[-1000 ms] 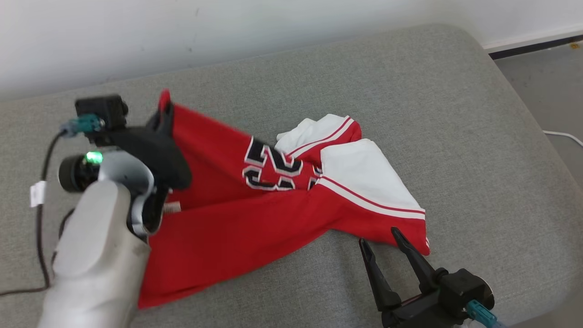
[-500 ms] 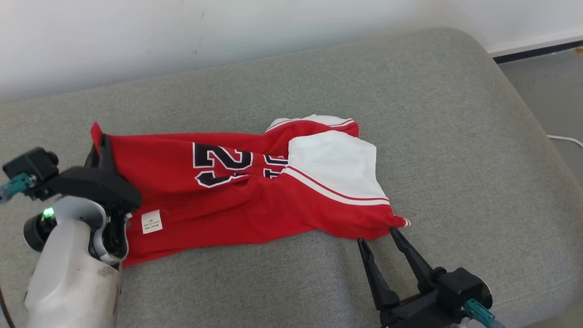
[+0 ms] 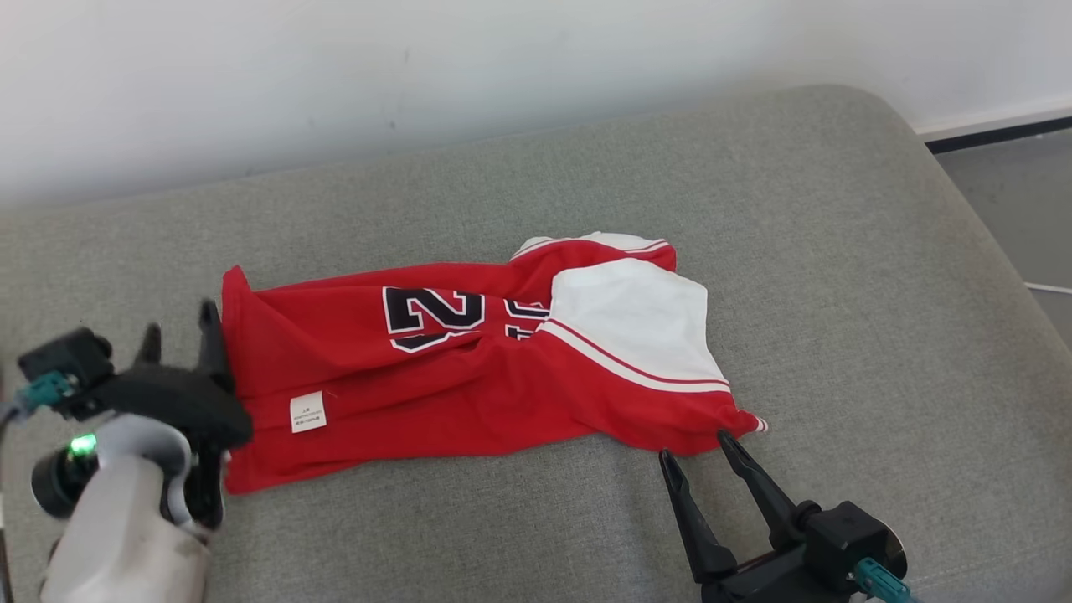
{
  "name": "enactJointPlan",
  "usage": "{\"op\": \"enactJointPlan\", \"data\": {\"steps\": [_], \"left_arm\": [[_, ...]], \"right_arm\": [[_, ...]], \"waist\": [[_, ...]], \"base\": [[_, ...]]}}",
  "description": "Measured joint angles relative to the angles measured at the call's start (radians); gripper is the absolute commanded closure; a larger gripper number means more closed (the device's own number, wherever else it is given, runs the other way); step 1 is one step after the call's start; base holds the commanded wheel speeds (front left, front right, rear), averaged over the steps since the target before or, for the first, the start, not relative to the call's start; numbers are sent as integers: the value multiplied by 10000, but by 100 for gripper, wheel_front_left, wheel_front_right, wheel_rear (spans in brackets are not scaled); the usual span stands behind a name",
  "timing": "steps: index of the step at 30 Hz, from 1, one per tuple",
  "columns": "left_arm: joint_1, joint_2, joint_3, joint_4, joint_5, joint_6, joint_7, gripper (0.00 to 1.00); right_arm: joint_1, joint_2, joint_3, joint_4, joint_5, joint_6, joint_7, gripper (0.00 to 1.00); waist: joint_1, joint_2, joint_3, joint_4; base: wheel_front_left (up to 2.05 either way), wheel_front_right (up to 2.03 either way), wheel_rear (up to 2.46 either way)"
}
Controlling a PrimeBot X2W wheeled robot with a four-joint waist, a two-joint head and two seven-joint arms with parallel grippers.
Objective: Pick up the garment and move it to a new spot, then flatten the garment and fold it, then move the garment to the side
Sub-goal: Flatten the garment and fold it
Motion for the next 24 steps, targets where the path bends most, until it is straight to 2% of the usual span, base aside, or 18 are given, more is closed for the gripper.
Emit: {"op": "enactJointPlan", "data": {"steps": [9, 15, 24], "left_arm": [[629, 184, -963, 489, 606, 497, 2157, 0], [709, 240, -1327, 161, 780, 539, 2796, 0], [709, 573, -1576, -109, 1011, 675, 3106, 0]], "right_arm": [[165, 40, 21, -33, 58, -2, 0, 0], [162, 19, 67, -79, 90, -2, -2, 0], [81, 6, 56, -71, 169, -2, -33, 0]], "waist": [[-1, 0, -254, 173], [0, 0, -120, 128], [0, 0, 105, -65]], "base": [[0, 0, 0], [0, 0, 0], [0, 0, 0]]}}
